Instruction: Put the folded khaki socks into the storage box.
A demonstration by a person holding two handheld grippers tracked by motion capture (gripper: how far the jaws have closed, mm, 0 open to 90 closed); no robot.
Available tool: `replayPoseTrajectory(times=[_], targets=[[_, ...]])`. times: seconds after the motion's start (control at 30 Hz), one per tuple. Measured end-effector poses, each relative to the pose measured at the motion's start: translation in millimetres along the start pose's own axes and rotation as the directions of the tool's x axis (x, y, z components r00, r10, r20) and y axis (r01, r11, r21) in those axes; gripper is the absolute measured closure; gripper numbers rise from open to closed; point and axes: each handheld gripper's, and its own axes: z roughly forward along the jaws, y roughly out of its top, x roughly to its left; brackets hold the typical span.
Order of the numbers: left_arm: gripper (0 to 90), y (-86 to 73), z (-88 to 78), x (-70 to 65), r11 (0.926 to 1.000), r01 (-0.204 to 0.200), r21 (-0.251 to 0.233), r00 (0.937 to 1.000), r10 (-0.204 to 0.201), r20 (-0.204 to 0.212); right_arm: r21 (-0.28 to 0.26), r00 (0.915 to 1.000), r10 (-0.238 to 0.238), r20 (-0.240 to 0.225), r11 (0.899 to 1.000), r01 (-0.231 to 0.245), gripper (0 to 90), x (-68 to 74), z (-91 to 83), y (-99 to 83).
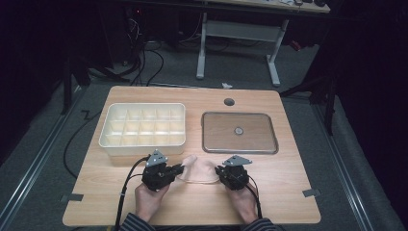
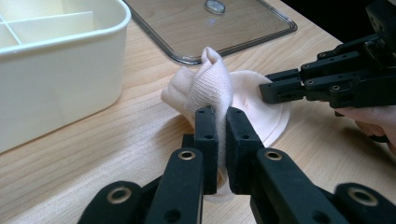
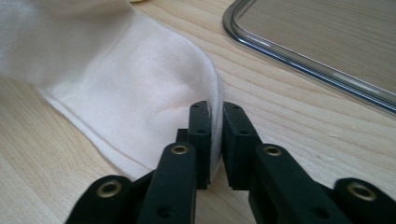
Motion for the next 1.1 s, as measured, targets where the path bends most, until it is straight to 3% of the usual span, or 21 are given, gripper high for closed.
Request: replayPoseTrajectory(times=[0.5, 0.87, 0.97, 1.1], targets=[[84.6, 4.0, 6.0, -12.3, 0.999, -0.043, 0.008, 0.999, 0.043, 0.015, -0.002, 0.9975, 0.008, -0.07, 1.0, -0.008, 85.6, 6.7, 2.9, 3.1], [84.5, 2.9, 19.1, -18.8, 0.9969, -0.068, 0.039, 0.9976, 0.068, 0.013, 0.003, 0.9969, 0.007, -0.078, 1.0, -0.007, 85.6, 5.7, 5.5, 3.2], [84.3, 1.5, 23.0, -20.9, 0.9923, -0.106, 0.065, 0.9944, 0.106, 0.003, 0.002, 0.997, 0.0, -0.077, 1.0, 0.0, 85.5, 6.2, 6.1, 3.1], [84.2, 0.3, 27.3, -21.3, 0.9909, -0.109, 0.079, 0.994, 0.109, 0.004, 0.003, 0.9975, -0.012, -0.07, 1.0, 0.012, 85.5, 6.9, 7.3, 3.2]])
